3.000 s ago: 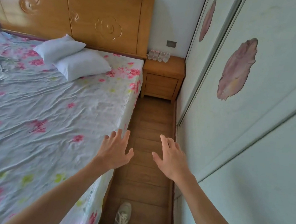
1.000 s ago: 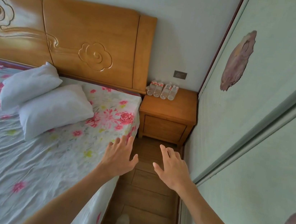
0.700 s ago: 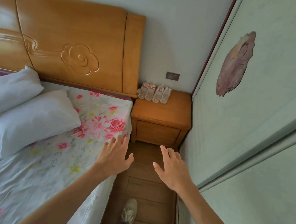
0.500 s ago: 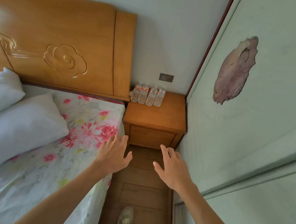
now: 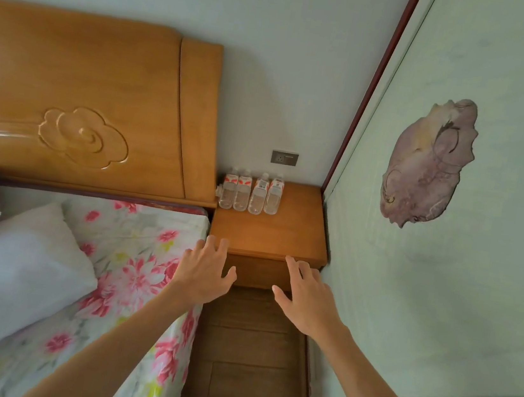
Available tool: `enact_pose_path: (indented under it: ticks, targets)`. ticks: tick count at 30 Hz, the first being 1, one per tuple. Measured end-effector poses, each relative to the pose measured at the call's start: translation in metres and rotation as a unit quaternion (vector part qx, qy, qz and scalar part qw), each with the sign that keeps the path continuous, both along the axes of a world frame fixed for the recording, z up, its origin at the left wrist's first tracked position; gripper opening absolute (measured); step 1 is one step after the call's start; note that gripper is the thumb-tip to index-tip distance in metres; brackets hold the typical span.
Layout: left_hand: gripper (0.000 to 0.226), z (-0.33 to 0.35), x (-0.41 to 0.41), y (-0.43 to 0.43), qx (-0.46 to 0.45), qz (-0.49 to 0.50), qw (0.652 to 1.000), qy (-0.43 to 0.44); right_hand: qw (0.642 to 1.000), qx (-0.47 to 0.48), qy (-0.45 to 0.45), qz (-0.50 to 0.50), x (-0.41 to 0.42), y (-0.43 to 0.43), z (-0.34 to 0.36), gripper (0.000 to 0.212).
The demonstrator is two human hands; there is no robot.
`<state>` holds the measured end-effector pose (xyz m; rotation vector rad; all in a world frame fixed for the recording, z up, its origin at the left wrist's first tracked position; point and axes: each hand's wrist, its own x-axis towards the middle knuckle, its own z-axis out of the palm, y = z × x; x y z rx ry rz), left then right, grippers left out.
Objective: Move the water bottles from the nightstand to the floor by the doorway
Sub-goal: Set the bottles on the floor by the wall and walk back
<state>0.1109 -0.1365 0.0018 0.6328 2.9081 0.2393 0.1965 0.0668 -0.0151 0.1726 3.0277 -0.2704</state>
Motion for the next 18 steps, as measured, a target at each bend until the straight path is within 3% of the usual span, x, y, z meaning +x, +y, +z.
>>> enact_pose_path:
  ticks: [18]
  targets:
    - [0.056, -0.017, -0.147, 0.068, -0.009, 0.026, 0.999, -0.031, 0.999, -0.044, -0.002, 0.023, -0.170, 0.066, -0.017, 0.069]
